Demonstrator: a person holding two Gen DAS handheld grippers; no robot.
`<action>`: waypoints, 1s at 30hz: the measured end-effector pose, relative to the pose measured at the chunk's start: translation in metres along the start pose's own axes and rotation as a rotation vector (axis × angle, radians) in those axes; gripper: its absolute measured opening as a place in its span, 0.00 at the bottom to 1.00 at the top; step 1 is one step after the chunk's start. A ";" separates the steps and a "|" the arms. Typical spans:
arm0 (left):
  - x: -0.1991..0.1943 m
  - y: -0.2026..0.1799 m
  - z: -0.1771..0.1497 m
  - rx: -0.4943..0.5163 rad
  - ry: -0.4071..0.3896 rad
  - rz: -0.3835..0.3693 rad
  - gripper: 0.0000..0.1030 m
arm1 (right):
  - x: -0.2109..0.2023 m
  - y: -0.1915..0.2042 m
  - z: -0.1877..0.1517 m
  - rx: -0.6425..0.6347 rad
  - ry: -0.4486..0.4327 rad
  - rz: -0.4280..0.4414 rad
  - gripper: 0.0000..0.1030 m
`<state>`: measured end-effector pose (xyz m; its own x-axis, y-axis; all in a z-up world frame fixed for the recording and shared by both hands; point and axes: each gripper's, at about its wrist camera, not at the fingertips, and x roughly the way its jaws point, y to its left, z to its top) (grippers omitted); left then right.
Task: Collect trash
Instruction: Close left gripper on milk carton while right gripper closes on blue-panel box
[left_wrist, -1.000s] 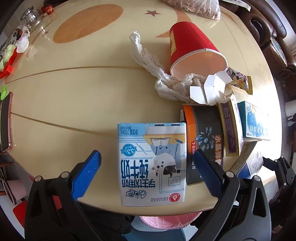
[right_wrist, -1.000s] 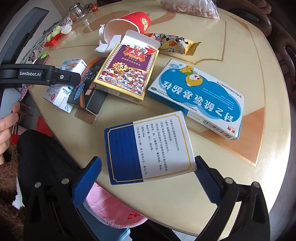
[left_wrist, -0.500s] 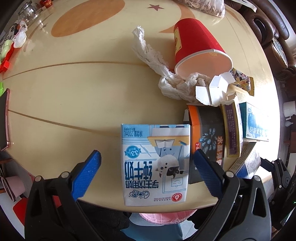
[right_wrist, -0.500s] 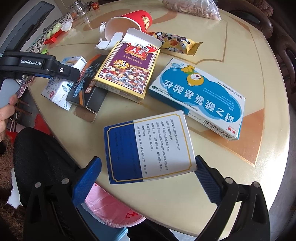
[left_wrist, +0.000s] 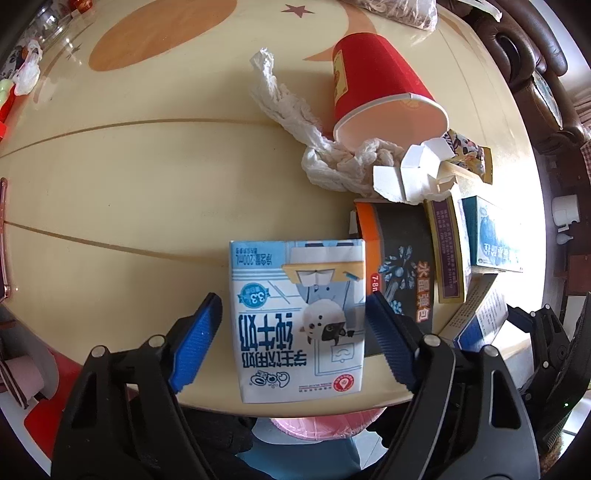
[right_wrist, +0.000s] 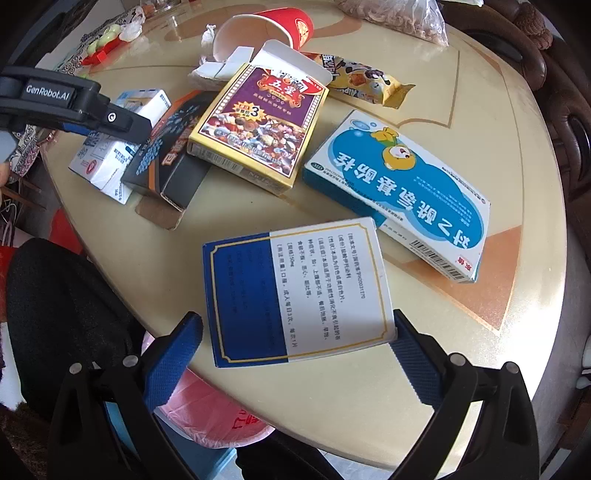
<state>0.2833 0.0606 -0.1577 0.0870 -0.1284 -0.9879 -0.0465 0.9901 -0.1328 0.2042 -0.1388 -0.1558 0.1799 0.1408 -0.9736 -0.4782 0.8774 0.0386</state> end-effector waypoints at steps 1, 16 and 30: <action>0.001 -0.005 -0.002 0.002 0.001 0.002 0.76 | 0.000 0.001 0.000 0.002 -0.002 -0.004 0.94; -0.010 0.001 -0.007 -0.024 0.010 -0.043 0.66 | -0.013 -0.015 -0.002 0.091 -0.039 0.038 0.83; -0.074 0.001 -0.047 0.024 -0.085 -0.034 0.66 | -0.063 -0.016 -0.016 0.112 -0.093 -0.012 0.83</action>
<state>0.2298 0.0690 -0.0882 0.1725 -0.1580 -0.9723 -0.0181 0.9864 -0.1635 0.1870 -0.1690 -0.0989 0.2665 0.1673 -0.9492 -0.3773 0.9243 0.0570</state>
